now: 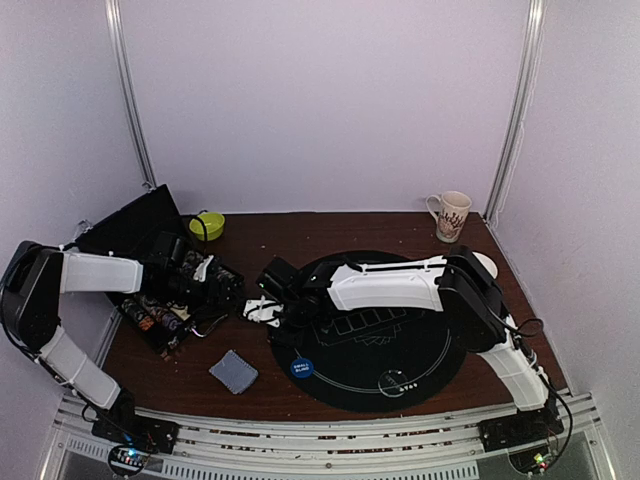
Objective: Distribute texas hold em gaming equipment
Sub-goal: Place the poker chips pile in the small blind area.
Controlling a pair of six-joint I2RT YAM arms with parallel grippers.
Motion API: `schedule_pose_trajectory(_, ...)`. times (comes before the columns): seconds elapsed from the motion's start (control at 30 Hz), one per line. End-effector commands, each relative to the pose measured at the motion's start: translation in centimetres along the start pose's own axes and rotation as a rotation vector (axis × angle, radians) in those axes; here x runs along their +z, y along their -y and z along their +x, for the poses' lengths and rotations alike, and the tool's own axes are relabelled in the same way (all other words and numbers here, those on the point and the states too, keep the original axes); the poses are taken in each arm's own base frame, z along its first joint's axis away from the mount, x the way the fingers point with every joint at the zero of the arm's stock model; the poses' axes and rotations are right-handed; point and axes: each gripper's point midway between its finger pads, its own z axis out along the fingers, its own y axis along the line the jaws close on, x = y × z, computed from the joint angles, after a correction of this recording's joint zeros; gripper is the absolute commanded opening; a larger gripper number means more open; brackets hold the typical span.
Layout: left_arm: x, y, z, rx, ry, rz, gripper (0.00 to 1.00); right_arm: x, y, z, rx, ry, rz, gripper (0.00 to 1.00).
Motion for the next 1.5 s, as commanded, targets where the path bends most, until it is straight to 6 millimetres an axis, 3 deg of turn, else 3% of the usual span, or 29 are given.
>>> schedule_pose_trajectory(0.0, -0.9, -0.4, -1.1, 0.071, 0.018, -0.086, 0.83, 0.5, -0.3, 1.8, 0.015, -0.065, -0.017, 0.00)
schedule_pose_trajectory(0.37, -3.0, -0.4, -3.4, 0.131, 0.060, -0.206, 0.84, 0.2, -0.3, 0.5, 0.013, -0.061, -0.028, 0.00)
schedule_pose_trajectory(0.53, -3.3, -0.5, -3.3, 0.138, 0.060, -0.217, 0.84, 0.7, -0.5, 1.0, 0.004, -0.079, -0.034, 0.00)
schedule_pose_trajectory(0.87, -3.3, -0.6, -3.0, 0.140, 0.055, -0.220, 0.84, 1.2, 0.0, -0.4, -0.005, -0.065, -0.028, 0.00)
schedule_pose_trajectory(1.17, -3.4, -0.5, -2.8, 0.143, 0.054, -0.217, 0.85, 1.7, 0.2, 0.5, -0.012, -0.093, -0.013, 0.00)
schedule_pose_trajectory(1.47, -3.4, -0.6, -2.6, 0.145, 0.048, -0.218, 0.84, 1.8, 1.1, 1.6, 0.013, -0.126, 0.027, 0.26)
